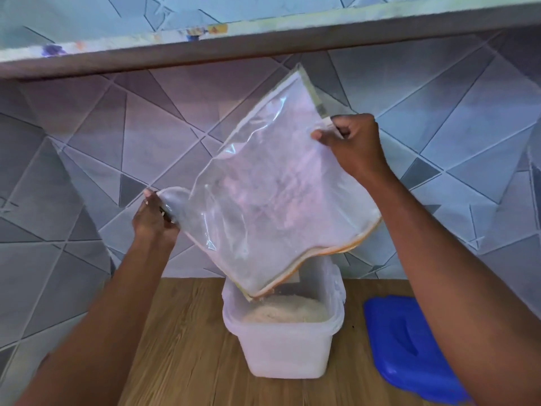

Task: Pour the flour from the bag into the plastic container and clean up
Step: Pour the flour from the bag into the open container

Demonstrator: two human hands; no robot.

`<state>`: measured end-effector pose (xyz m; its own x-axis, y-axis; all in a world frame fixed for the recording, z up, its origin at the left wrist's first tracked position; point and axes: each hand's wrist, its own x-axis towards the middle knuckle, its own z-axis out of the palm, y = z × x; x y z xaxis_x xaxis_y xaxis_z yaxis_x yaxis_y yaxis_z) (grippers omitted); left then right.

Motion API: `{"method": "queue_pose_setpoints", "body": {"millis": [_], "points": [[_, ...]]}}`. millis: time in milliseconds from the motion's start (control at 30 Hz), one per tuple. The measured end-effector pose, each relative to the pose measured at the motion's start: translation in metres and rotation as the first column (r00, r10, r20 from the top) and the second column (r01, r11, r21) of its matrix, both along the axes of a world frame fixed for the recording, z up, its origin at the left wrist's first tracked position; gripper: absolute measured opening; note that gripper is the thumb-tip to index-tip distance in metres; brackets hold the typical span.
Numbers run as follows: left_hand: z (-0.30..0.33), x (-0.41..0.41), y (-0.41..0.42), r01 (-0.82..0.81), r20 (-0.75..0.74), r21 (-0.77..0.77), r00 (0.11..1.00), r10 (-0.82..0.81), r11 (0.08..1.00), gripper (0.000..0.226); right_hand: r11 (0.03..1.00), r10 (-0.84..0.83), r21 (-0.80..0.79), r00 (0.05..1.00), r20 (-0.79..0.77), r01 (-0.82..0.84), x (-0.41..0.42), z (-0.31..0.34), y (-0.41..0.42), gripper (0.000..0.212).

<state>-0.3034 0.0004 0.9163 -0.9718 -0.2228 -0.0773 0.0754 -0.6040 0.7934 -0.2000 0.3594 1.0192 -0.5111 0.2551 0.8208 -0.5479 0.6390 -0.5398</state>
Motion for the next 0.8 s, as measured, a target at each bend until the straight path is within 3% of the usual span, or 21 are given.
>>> {"method": "queue_pose_setpoints", "body": {"millis": [133, 233, 300, 400, 500, 600, 667, 800], "points": [[0.001, -0.001, 0.0, 0.016, -0.007, 0.003, 1.0, -0.016, 1.0, 0.044, 0.997, -0.023, -0.073, 1.0, 0.008, 0.023, -0.004, 0.002, 0.001, 0.047], [0.003, 0.0, 0.0, -0.001, 0.031, 0.006, 1.0, 0.001, 1.0, 0.035, 0.997, 0.069, 0.022, 0.992, 0.106, -0.071, -0.008, -0.005, -0.003, 0.045], [0.002, 0.0, 0.0, 0.01, 0.023, 0.006, 1.0, -0.01, 1.0, 0.04, 0.999, 0.006, -0.039, 1.0, 0.031, -0.005, -0.01, -0.005, -0.001, 0.04], [-0.001, -0.002, -0.004, -0.026, 0.036, 0.033, 0.999, 0.025, 0.999, 0.042, 0.995, 0.097, 0.011, 0.993, 0.062, -0.098, -0.009, -0.003, -0.001, 0.043], [-0.001, -0.002, -0.004, -0.013, 0.008, 0.023, 1.0, 0.013, 1.0, 0.041, 0.999, -0.033, -0.033, 0.999, 0.022, 0.033, -0.009, -0.001, 0.0, 0.05], [-0.002, -0.003, -0.004, -0.034, 0.033, 0.029, 0.999, 0.033, 0.999, 0.04, 0.999, 0.008, 0.037, 0.999, 0.049, -0.01, -0.006, -0.002, -0.006, 0.049], [0.001, -0.002, -0.002, -0.017, 0.02, 0.02, 1.0, 0.016, 1.0, 0.037, 0.996, -0.083, -0.016, 0.997, -0.003, 0.083, -0.006, -0.002, -0.008, 0.046], [-0.002, -0.003, 0.0, -0.036, 0.027, 0.04, 0.999, 0.035, 0.999, 0.035, 1.0, 0.02, 0.009, 1.0, 0.024, -0.02, -0.001, 0.003, -0.007, 0.046]]}}
